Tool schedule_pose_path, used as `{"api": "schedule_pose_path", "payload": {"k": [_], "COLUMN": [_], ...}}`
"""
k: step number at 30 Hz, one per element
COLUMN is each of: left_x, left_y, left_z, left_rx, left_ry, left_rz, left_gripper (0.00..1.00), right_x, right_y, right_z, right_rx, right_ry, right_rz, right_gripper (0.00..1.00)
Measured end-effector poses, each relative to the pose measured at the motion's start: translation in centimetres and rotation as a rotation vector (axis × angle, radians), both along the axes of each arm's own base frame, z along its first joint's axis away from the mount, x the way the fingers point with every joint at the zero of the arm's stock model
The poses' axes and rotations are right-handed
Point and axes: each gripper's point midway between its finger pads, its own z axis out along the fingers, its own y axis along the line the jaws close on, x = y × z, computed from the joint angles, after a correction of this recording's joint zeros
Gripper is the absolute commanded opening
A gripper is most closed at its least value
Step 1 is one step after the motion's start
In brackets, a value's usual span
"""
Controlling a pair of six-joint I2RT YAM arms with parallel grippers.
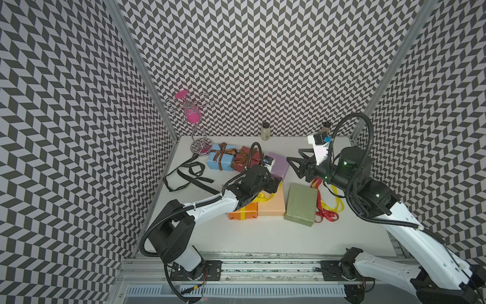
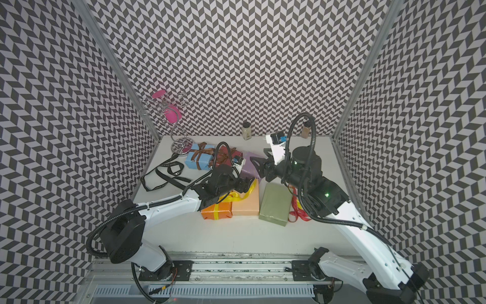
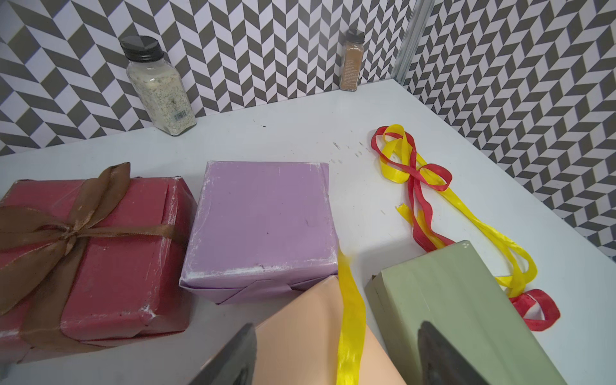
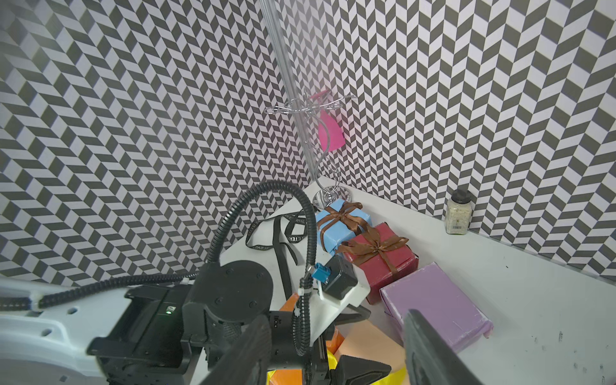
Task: Untie the ribbon bows on the gift boxes
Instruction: Untie the ribbon from the gift box.
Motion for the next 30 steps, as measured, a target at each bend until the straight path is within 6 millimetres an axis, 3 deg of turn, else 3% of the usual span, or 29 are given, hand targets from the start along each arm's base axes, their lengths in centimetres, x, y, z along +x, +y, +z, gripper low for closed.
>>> {"api": "schedule_pose_path", "payload": {"k": [3,6,9,11,15,19,30], "left_x": [-0.2,-0.9,-2.8,-4.8,-8.6,-11.0,-11.2], "left_y": [1.4,4.1,7.6,9.8,12.9,13.9,13.7], "left_z": [0.7,2.8,5.0,5.4,2.9,-0.2,-6.5], "left_rx": [0.012,0.009,-0.036,-0.076,-0.128,-0.124,0.03], "left_ry": [0.016,0.005,-0.02,-0.024,0.031,0.099,0.259], "left_rz": [0.028,0.095,0.164,0.194,0.226,0.222,0.29], "left_gripper": [0.82,0.79,0.74,0.72,0.67,0.64,0.54], "right_x": [0.0,-0.1,-0.1,0.1,1.0,1.6,2.5], "right_y": [0.3,1.0,2.1,3.1,5.3,6.8,10.7], "right_z": [-1.9,-3.7,-5.8,-7.8,-12.6,-16.5,-23.1], "right_rx": [-0.021,-0.028,-0.018,-0.019,-0.046,-0.061,-0.104], "right_ry": [0.034,0.066,0.101,0.137,0.233,0.307,0.424], "right_rz": [0.013,0.048,0.096,0.132,0.197,0.24,0.324], "right_gripper": [0.61,0.55,0.48,0.45,0.35,0.29,0.24]}}
